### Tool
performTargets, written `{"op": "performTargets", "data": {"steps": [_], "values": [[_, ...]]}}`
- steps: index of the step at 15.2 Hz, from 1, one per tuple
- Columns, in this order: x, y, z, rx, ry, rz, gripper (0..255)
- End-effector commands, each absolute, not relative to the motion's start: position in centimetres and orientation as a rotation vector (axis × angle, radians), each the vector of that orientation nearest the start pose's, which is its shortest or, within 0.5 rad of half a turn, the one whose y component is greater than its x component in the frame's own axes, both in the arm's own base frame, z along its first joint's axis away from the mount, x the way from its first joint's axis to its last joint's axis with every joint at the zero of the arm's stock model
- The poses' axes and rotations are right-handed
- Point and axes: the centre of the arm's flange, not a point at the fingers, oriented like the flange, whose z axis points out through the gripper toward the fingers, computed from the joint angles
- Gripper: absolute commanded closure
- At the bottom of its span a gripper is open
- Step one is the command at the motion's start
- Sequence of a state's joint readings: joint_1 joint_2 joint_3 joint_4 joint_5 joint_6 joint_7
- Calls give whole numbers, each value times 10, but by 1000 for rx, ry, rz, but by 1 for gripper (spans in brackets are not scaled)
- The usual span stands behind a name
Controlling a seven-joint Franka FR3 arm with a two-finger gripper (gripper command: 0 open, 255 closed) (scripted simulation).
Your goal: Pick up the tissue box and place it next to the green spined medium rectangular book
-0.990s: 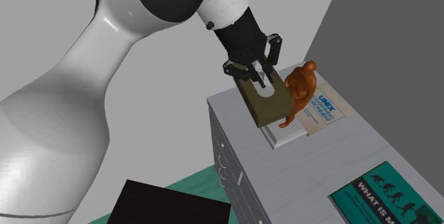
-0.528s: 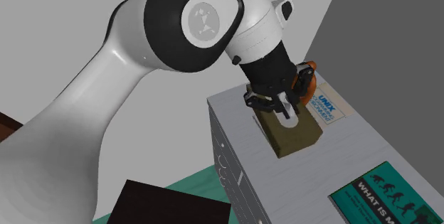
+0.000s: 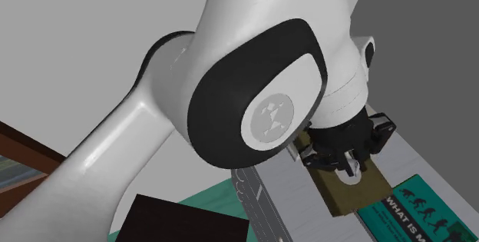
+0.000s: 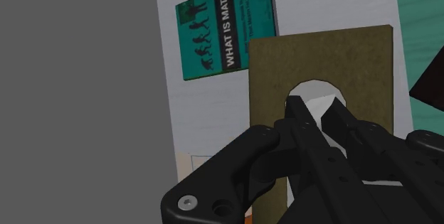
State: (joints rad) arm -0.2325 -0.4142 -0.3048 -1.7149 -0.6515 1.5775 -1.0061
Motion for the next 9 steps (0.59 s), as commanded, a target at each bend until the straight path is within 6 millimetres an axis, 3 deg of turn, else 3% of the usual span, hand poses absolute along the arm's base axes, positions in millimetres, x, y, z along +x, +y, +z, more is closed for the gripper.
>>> {"op": "performTargets", "data": {"steps": [1, 9], "values": [[280, -321, 760, 2529, 510, -248, 255], [198, -388, 760, 2529, 510, -248, 255]]}}
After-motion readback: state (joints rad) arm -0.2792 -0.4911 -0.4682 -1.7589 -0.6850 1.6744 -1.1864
